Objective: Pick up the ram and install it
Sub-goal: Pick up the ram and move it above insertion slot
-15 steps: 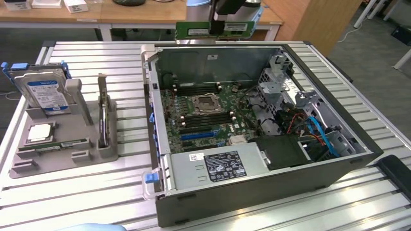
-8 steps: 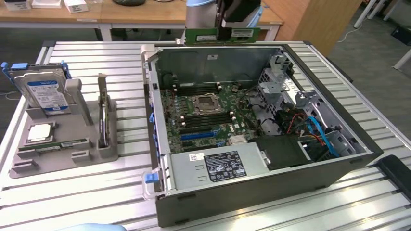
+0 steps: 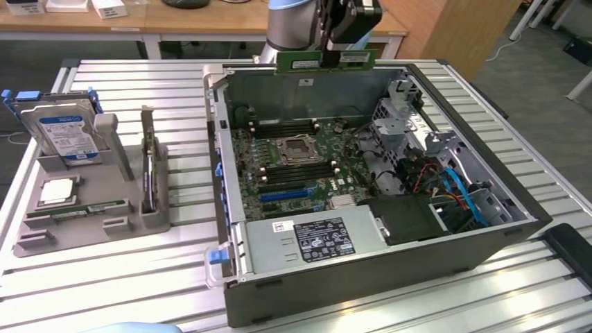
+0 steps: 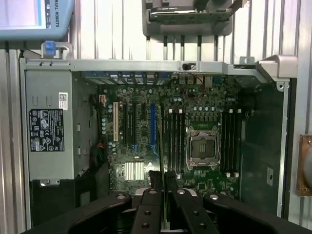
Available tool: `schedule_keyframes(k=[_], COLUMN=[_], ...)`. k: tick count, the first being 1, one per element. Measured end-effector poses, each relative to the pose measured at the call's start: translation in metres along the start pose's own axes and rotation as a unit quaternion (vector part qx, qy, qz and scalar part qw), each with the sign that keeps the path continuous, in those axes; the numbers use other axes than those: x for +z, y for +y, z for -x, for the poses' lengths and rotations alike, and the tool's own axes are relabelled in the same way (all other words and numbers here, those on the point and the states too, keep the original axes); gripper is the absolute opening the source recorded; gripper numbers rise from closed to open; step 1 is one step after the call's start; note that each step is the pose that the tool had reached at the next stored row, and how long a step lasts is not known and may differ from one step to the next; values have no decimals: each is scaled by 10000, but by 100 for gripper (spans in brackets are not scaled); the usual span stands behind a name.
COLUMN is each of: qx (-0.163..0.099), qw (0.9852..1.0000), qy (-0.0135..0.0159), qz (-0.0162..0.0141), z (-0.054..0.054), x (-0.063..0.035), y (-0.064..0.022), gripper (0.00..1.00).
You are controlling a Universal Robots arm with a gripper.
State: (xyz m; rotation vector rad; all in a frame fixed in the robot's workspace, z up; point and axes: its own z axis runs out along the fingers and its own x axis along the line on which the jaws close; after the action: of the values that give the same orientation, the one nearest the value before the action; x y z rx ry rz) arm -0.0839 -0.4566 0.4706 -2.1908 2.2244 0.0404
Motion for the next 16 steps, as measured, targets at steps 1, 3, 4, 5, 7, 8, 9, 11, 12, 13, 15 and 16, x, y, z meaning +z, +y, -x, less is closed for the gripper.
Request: schedule_keyframes(k=[1,3,4,5,7,8,9,11,12,13,15,16], qx=[0,-1,0,0,0,0,0,0,1,1,1,2], qw=[10000,10000,10000,10000,10000,10000,10000,10000,10000,10000,10000,10000], qy=[0,0,0,0,-1,0,0,0,0,0,0,0], qz=[0,0,0,0,0,0,0,0,-1,-1,0,0], z=[8,23,32,39,56,65,74,96,107,120,150,168], x=[18,57,74,93,130,148,166,204,222,240,274,291], y=[-15,-44,-56,-67,-88,-97,-104,-113,-117,-121,-134,-141], gripper=[13,13,13,13,13,13,13,13,13,13,13,13])
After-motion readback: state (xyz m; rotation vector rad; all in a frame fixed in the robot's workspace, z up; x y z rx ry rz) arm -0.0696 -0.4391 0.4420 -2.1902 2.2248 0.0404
